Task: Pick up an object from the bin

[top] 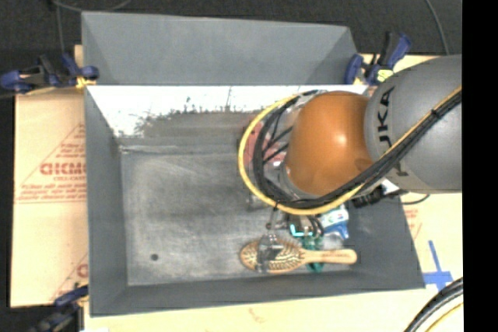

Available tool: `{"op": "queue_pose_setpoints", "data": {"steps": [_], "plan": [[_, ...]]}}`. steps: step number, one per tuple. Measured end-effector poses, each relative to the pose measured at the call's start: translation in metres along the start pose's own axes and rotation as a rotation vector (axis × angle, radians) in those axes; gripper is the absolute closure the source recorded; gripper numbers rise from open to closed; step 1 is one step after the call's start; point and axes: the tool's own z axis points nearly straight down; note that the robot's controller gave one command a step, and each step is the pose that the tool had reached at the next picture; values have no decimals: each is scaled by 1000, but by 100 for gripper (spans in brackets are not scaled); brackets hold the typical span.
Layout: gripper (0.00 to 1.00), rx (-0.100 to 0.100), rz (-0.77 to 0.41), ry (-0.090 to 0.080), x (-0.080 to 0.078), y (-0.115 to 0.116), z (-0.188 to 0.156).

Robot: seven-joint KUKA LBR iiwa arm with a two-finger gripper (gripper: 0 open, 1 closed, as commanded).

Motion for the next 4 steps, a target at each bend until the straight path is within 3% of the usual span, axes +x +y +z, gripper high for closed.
{"op": "queue_pose_setpoints", "data": {"steps": [1, 2, 3, 4], "plan": [[0, -1, 2, -8, -2, 0, -3], [0, 4, -106, -11, 2, -49, 70], [0, 4, -132, -5, 5, -66, 61], [0, 0, -78, -8, 1, -64, 44]]}}
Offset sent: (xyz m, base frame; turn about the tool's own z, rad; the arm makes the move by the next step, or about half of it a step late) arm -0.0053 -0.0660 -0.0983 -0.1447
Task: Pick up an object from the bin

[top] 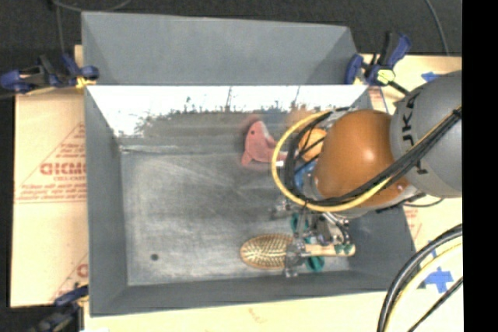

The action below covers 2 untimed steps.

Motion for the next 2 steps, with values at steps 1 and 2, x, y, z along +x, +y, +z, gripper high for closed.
{"op": "queue_pose_setpoints", "data": {"steps": [1, 2], "plan": [[0, 4, -213, -12, -1, -3, 51], [100, 2, -17, -21, -2, 6, 50]]}}
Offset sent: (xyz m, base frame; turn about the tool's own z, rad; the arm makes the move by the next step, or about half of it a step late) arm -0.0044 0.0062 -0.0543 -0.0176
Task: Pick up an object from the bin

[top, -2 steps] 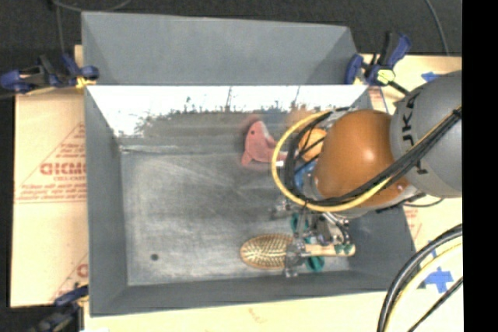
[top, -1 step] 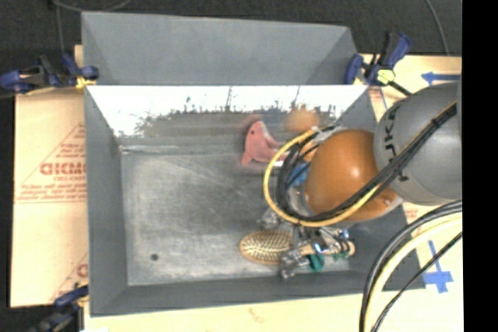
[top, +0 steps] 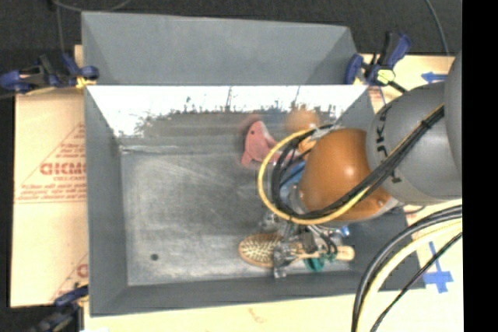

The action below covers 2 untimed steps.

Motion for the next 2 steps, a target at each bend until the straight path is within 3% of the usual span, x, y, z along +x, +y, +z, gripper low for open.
{"op": "queue_pose_setpoints", "data": {"steps": [2], "plan": [[100, 0, 0, 9, 1, 0, -4]]}}
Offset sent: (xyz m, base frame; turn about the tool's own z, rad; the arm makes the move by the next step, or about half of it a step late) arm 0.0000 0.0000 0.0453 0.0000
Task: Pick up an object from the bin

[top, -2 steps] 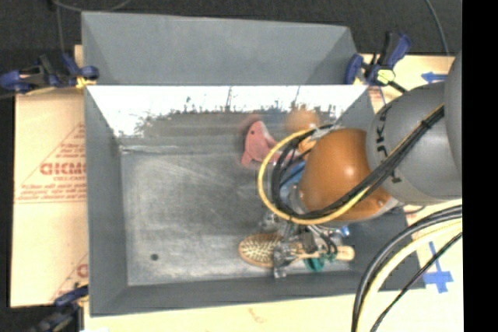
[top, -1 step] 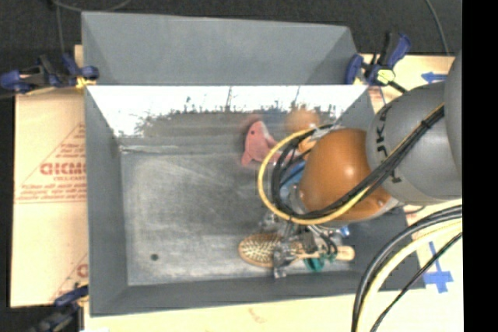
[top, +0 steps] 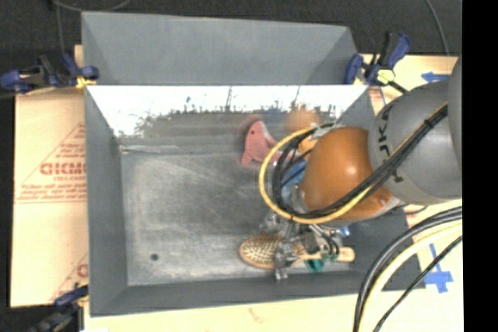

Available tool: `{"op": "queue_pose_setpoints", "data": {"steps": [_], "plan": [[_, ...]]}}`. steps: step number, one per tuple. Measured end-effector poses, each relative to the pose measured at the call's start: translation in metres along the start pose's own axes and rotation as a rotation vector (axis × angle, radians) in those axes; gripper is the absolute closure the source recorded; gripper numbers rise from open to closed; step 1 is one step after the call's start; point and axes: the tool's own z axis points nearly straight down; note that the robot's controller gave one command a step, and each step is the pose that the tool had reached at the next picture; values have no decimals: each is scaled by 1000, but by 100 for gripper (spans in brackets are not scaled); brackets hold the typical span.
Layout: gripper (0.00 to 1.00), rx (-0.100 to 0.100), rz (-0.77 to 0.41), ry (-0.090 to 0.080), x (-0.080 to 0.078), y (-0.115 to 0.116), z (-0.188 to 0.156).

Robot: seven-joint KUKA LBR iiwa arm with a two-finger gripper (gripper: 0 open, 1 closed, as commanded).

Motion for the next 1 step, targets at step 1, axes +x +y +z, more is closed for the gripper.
{"op": "queue_pose_setpoints", "data": {"steps": [1], "plan": [[100, 0, 0, 15, 2, 0, -14]]}}
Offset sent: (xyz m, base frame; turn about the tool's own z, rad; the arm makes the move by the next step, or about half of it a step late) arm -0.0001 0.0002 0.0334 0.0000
